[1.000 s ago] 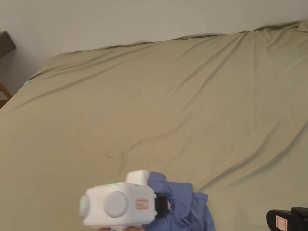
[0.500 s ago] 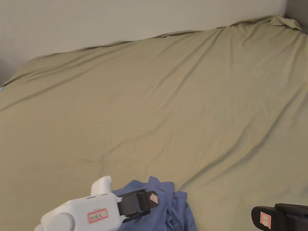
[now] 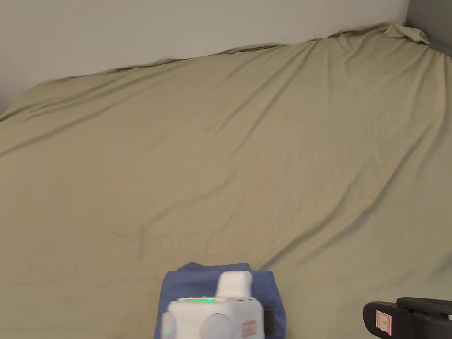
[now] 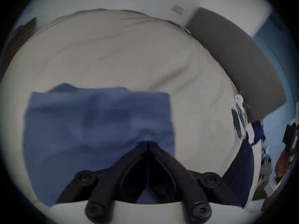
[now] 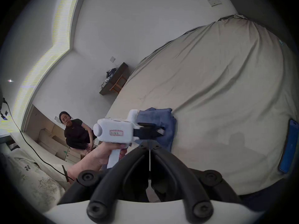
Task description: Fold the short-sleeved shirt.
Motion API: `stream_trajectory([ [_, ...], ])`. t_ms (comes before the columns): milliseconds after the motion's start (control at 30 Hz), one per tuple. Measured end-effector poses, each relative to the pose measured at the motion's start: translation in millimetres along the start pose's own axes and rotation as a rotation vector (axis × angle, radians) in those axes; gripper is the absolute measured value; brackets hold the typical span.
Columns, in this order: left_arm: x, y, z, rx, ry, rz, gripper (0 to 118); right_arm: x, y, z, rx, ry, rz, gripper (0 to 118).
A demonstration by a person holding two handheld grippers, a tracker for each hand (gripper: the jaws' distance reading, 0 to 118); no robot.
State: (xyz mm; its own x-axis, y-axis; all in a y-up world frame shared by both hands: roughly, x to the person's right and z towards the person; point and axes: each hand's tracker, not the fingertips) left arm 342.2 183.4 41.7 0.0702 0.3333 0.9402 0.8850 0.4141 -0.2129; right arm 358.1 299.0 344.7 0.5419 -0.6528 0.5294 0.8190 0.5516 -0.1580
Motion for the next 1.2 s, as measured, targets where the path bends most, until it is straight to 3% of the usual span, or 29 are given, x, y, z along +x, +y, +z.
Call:
stream_trajectory([
  [100, 21.7, -5.2, -21.1, -0.054, -0.004, -0.056, 3, -4.0, 2.3, 0.3, -0.007, -0.009, 0.011, 3],
  [200, 17.7, -0.7, -6.0, -0.027, -0.099, 0.061, 3, -11.1, 8.0, 0.9, 0.008, 0.007, 0.029, 3],
  [300, 8.2, 1.1, 32.6, 0.029, -0.316, 0.102, 3, -18.7, 16.1, -4.4, 0.030, 0.070, 0.068, 3],
  [400, -19.2, 2.9, 75.1, 0.114, -0.291, 0.110, 3, -20.5, 23.5, -25.3, 0.026, 0.161, 0.076, 3],
  [500, -70.1, 3.2, 108.6, 0.184, -0.200, 0.217, 3, -13.0, 26.6, -69.9, -0.051, 0.235, -0.018, 3],
  [633, -138.2, -6.4, 132.9, 0.214, -0.038, 0.367, 3, 7.4, 19.3, -145.1, -0.214, 0.216, -0.078, 3],
  [767, -172.5, -17.7, 144.7, 0.216, -0.026, 0.456, 3, 51.3, 7.5, -201.3, -0.275, 0.205, -0.355, 3],
  [800, -175.9, -19.6, 145.7, 0.218, -0.028, 0.464, 3, 63.3, 4.2, -210.9, -0.288, 0.167, -0.422, 3],
  [900, -175.3, -19.9, 142.6, 0.215, -0.029, 0.461, 3, 104.1, -10.9, -222.9, -0.307, -0.141, -0.568, 3],
  [933, -175.0, -18.0, 140.0, 0.210, -0.028, 0.455, 3, 117.7, -16.9, -222.2, -0.286, -0.081, -0.612, 3],
  [967, -174.4, -16.2, 137.1, 0.206, -0.021, 0.445, 3, 122.6, -19.2, -219.1, -0.266, 0.084, -0.652, 3],
  [1033, -173.2, -13.2, 129.9, 0.207, -0.006, 0.426, 4, 113.5, -12.3, -213.6, -0.290, -0.011, -0.476, 3],
  [1067, -173.2, -11.6, 126.6, 0.205, -0.002, 0.417, 10, 104.7, -9.0, -212.0, -0.286, -0.054, -0.377, 3],
  [1100, -173.5, -10.2, 122.3, 0.205, -0.005, 0.401, 32, 92.4, -6.7, -210.3, -0.293, -0.109, -0.266, 3],
  [1133, -173.3, -9.2, 116.3, 0.196, -0.003, 0.379, 89, 86.2, -5.9, -211.1, -0.294, -0.123, -0.213, 3],
  [1167, -172.2, -6.8, 109.4, 0.181, -0.002, 0.363, 118, 83.1, -6.2, -212.6, -0.294, -0.138, -0.196, 3],
  [1200, -170.8, -5.5, 100.7, 0.158, -0.002, 0.347, 118, 82.7, -6.6, -214.1, -0.293, -0.146, -0.197, 3],
])
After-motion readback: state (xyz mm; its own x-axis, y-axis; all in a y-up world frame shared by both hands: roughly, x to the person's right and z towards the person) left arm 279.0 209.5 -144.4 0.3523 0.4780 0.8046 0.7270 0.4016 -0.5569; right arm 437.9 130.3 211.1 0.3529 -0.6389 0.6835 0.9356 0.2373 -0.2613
